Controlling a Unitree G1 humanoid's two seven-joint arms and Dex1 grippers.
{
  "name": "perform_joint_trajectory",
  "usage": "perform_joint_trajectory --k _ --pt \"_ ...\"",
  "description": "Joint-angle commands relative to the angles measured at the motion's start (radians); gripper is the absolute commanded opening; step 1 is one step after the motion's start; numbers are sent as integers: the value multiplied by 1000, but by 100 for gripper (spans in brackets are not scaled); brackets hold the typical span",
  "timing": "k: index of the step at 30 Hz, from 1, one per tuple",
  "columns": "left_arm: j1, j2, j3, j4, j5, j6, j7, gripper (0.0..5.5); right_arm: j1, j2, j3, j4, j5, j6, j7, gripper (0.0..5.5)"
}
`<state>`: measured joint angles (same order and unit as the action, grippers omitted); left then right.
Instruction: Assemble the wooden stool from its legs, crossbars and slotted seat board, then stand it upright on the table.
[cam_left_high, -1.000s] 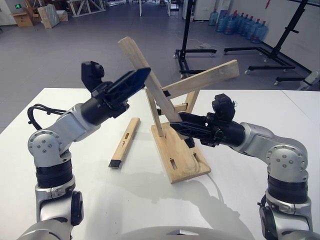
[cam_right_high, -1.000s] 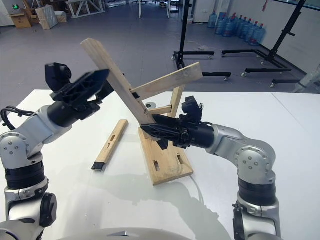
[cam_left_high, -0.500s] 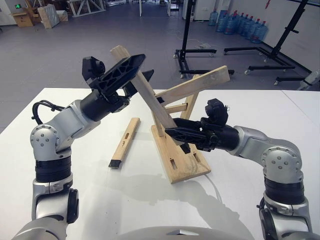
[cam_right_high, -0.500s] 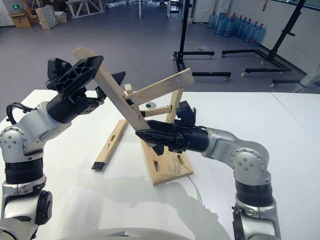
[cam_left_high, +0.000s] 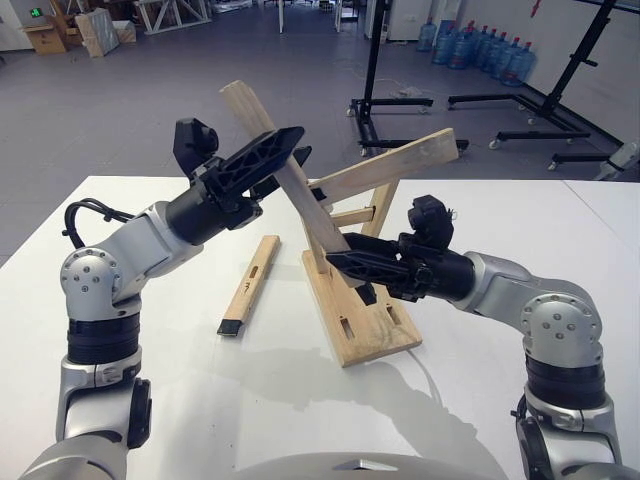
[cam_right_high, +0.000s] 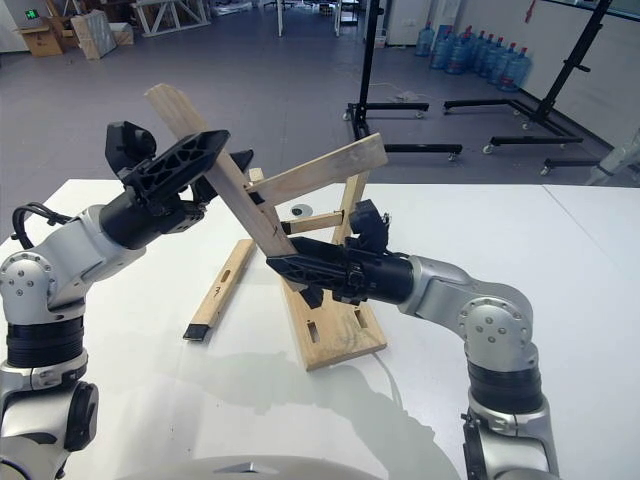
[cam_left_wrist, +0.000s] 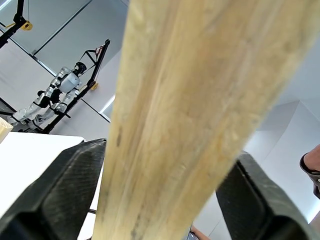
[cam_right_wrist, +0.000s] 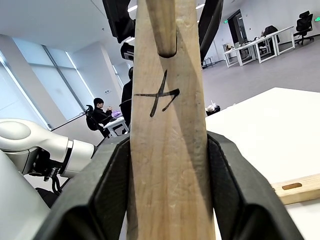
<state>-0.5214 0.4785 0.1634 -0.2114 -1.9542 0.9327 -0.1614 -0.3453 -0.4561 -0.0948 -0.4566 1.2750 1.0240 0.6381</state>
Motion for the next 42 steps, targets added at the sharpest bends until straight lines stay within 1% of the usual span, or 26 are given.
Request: perform_joint_trajectory --k 1,3,4,11,13,14,19,21,24,26,31,33,36,39,42 --pt "0 5 -14 -10 12 -8 9 290 -6 -8 6 -13 7 -13 -6 204" --pt "2 4 -13 -10 20 -13 10 259 -5 -8 8 -12 6 -16 -8 204" --pt "4 3 -12 -10 23 -14 10 254 -4 -8 7 -11 6 -18 -9 204" --pt "14 -4 -3 -1 57 -26 0 245 1 -6 2 0 0 -26 -13 204" --pt "20 -2 2 0 71 -28 -5 243 8 -10 18 -8 -22 -26 -11 204" --pt "25 -1 2 -1 86 -28 -10 243 12 -13 30 -15 -39 -28 -6 243" --pt "52 12 -33 -48 229 -2 -71 209 30 -34 80 -27 -111 -50 28 321" --pt "59 9 -44 -57 264 2 -90 208 27 -37 85 -19 -129 -59 35 353" --pt "66 9 -47 -55 307 0 -117 207 20 -44 80 -10 -142 -67 39 398" --pt "69 12 -44 -55 332 -1 -129 206 23 -55 71 -8 -144 -68 43 437" --pt "41 48 -8 -29 428 -15 -169 206 78 -119 21 -10 -150 -66 52 520" --pt "30 60 0 -31 465 -18 -181 206 104 -141 4 -11 -151 -67 56 540" --pt "16 71 3 -42 534 -29 -197 206 146 -169 5 -24 -176 -77 68 540" --pt "4 85 3 -65 622 -47 -218 206 185 -219 30 -12 -279 -121 101 540" --pt "14 103 -7 -113 718 -70 -245 206 212 -312 60 41 -450 -203 154 540"
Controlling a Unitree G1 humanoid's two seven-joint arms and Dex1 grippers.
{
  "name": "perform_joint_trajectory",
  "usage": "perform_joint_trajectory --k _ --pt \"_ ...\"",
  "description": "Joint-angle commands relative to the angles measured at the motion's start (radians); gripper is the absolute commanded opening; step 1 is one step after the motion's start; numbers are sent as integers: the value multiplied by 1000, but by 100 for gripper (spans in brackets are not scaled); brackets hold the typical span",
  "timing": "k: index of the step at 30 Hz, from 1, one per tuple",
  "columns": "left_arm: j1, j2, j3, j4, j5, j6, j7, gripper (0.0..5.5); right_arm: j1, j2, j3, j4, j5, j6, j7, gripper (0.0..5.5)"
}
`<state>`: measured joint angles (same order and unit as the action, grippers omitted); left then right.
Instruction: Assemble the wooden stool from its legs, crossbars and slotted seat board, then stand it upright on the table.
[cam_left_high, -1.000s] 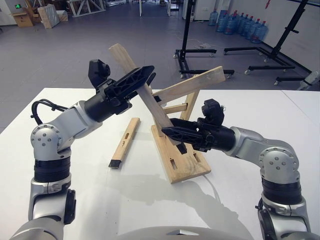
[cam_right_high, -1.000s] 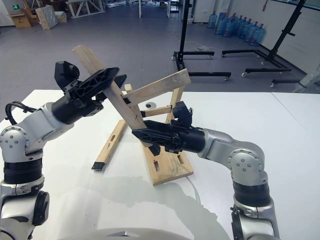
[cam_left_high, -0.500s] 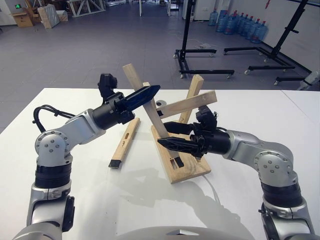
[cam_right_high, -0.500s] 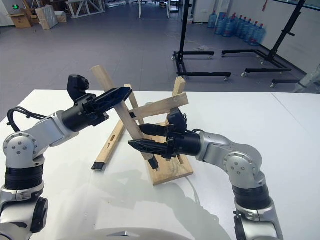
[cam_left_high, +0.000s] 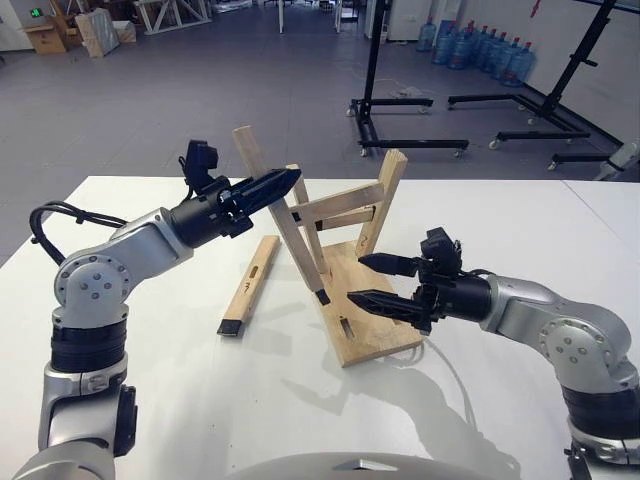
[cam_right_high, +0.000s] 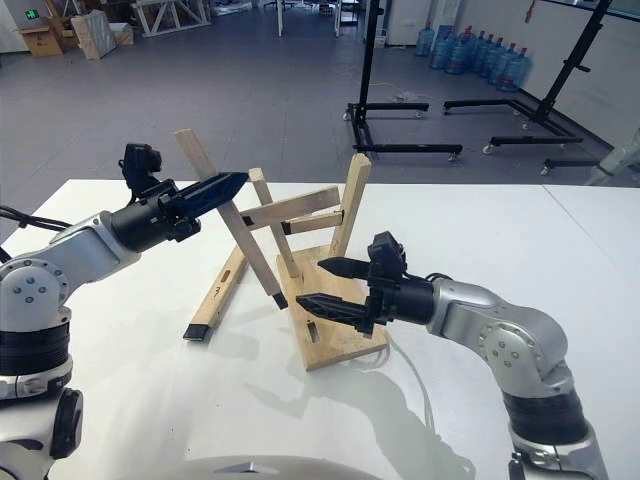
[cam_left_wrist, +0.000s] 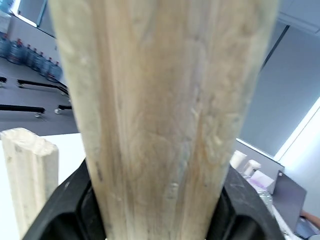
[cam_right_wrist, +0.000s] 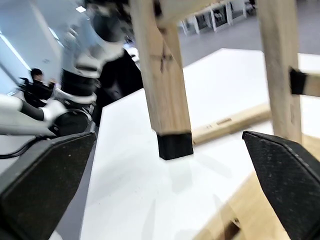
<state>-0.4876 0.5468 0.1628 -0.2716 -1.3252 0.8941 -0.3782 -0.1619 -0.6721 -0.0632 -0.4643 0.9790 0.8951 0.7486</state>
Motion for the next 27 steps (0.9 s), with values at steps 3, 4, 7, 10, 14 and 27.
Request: perform_joint_trajectory --k 3,4,7,10,14,27 --pt "-12 36 -4 -80 160 -60 -46 206 13 -192 36 149 -310 -161 87 540" --pt "-12 34 0 -84 177 -68 -49 206 -2 -212 32 183 -346 -182 95 540" --pt "-20 19 18 -88 224 -110 -56 206 -69 -315 73 321 -543 -286 109 540" --pt "-13 9 27 -98 242 -130 -63 206 -112 -353 159 423 -712 -355 111 540" --pt "2 -3 19 -112 256 -135 -77 206 -107 -275 254 505 -816 -411 111 540" --pt "31 -41 64 -99 240 -124 -83 206 -36 -83 304 442 -836 -366 113 540"
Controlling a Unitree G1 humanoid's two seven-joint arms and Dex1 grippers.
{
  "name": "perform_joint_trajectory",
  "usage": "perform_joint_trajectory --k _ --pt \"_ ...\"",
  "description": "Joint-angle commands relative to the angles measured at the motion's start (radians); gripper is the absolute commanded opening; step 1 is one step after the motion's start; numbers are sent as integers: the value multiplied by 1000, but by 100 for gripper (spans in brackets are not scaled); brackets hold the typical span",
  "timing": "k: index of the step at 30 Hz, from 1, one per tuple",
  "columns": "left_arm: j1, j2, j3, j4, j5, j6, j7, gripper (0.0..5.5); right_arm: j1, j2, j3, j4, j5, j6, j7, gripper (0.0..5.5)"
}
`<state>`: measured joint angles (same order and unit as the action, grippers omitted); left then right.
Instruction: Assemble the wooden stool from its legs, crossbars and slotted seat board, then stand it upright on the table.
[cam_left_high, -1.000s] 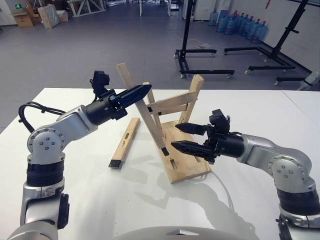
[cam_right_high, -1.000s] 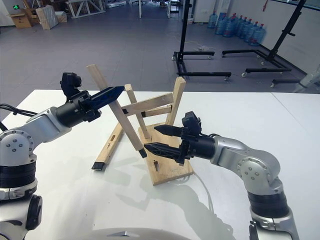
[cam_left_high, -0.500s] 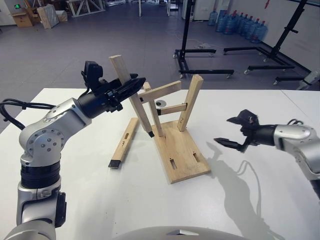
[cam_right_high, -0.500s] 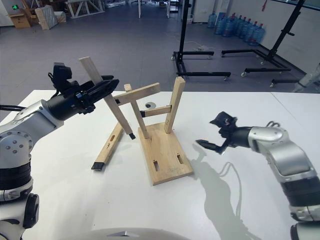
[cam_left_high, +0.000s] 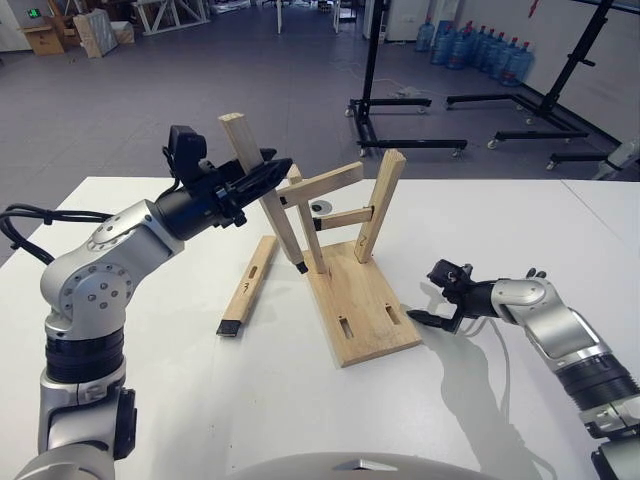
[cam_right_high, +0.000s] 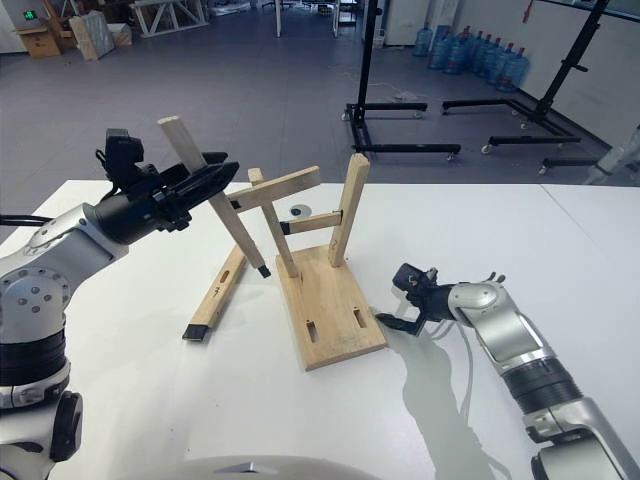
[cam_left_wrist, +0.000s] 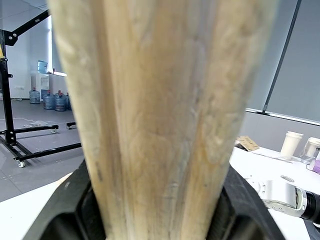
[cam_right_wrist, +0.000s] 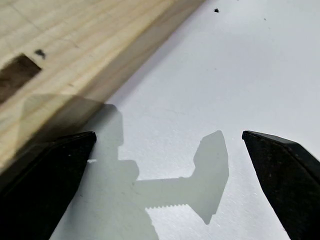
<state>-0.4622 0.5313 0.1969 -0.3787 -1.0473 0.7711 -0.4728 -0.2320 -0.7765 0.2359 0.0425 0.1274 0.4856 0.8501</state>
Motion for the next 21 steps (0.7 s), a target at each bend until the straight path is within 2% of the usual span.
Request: perform_joint_trajectory --k 1,6,12,17,21 --pt "17 -31 32 5 -44 1 7 206 41 26 7 -89 18 55 11 540" --pt "63 -14 -3 -29 -41 11 -63 206 67 37 9 -155 12 94 4 540" --pt "33 57 -124 6 63 -18 -290 206 72 20 -42 -131 6 104 -19 540" --pt "-32 5 -215 97 166 -94 -406 206 55 20 -68 -79 -6 101 -35 540" --pt "-23 -33 -219 100 195 -118 -396 206 40 19 -58 -58 -11 86 -16 540"
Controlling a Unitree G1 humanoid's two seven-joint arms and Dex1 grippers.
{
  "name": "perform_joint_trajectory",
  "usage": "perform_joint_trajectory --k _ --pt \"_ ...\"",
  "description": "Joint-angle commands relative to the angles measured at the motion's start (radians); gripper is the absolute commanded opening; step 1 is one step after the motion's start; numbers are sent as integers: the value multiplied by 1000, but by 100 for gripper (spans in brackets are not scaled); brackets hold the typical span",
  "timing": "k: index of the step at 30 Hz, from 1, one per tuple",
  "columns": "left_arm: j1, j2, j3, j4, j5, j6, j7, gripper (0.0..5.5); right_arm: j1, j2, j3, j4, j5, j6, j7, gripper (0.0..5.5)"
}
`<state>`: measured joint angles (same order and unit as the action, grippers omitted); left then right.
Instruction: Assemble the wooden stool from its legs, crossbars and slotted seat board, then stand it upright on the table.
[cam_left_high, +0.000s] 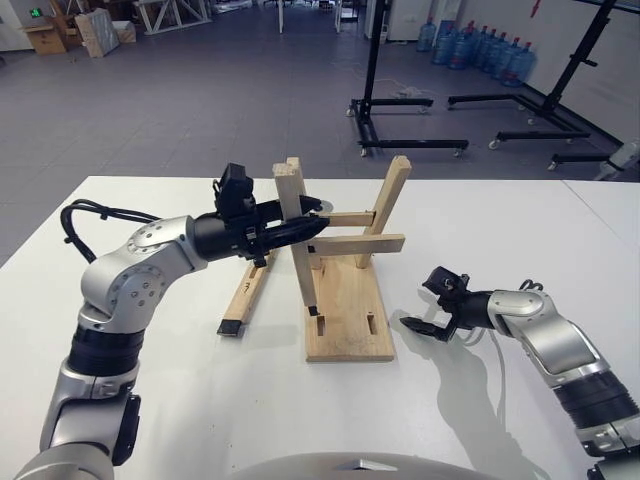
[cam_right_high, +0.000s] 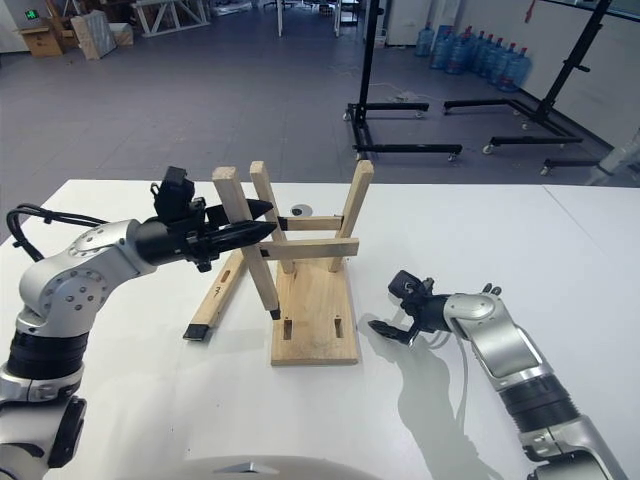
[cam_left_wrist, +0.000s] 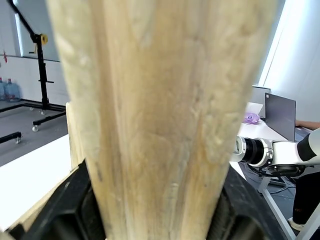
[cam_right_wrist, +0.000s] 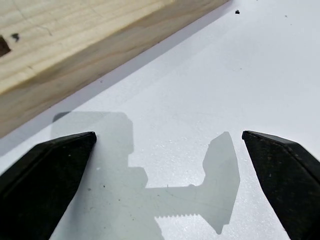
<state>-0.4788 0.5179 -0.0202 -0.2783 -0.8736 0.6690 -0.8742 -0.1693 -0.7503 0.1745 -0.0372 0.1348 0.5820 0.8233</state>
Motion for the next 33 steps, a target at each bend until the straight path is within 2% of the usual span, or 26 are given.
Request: perform_joint_trajectory --k 1,12,26,33 --pt "5 -28 -6 0 28 -20 2 206 -23 -8 3 21 -18 -9 11 540" --pt "148 -109 -84 -9 143 -113 -12 206 -54 3 9 27 -30 0 35 540" --pt "141 -70 -80 3 197 -138 -73 206 -55 20 25 19 -30 5 31 540" --pt "214 -53 -168 16 316 -245 -126 206 -57 27 30 17 -34 7 31 540"
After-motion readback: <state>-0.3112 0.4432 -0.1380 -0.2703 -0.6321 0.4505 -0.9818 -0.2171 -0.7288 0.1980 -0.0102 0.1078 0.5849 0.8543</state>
